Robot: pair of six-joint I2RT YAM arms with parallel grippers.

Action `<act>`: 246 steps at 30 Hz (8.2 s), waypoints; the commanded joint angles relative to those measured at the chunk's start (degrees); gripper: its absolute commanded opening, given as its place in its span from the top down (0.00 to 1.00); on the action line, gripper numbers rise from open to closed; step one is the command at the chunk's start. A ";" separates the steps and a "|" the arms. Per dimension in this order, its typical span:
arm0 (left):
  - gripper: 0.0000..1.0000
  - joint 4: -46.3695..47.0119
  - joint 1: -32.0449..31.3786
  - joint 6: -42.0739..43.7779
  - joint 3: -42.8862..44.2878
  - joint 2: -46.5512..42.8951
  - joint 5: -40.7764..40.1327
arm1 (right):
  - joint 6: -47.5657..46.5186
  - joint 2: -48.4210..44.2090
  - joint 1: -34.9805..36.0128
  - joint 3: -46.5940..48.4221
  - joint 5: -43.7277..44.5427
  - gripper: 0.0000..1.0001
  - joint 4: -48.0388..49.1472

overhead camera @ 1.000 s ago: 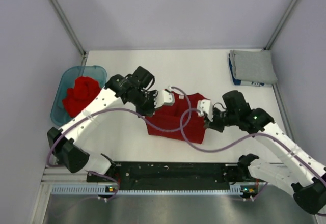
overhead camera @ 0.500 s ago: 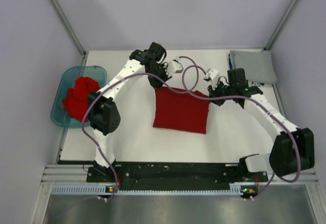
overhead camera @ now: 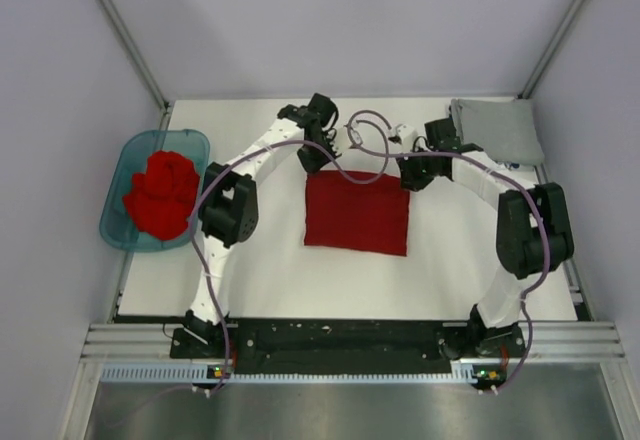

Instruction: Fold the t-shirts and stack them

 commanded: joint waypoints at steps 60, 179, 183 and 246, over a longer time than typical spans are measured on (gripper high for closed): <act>0.45 18.97 4.03 -12.56 -31.10 -24.81 7.65 | 35.88 6.91 -5.76 2.31 -7.67 1.00 -1.94; 0.41 13.96 8.25 -10.80 -36.01 -28.33 -1.14 | 16.95 12.44 -15.95 33.80 34.09 0.90 -9.43; 0.41 15.01 8.60 -10.36 -38.57 -29.40 -2.02 | 18.72 14.37 -17.45 32.91 31.56 1.00 -9.26; 0.01 83.04 25.30 -28.02 -98.51 -70.97 -3.08 | 29.88 -55.67 -3.57 -56.65 29.97 0.01 52.88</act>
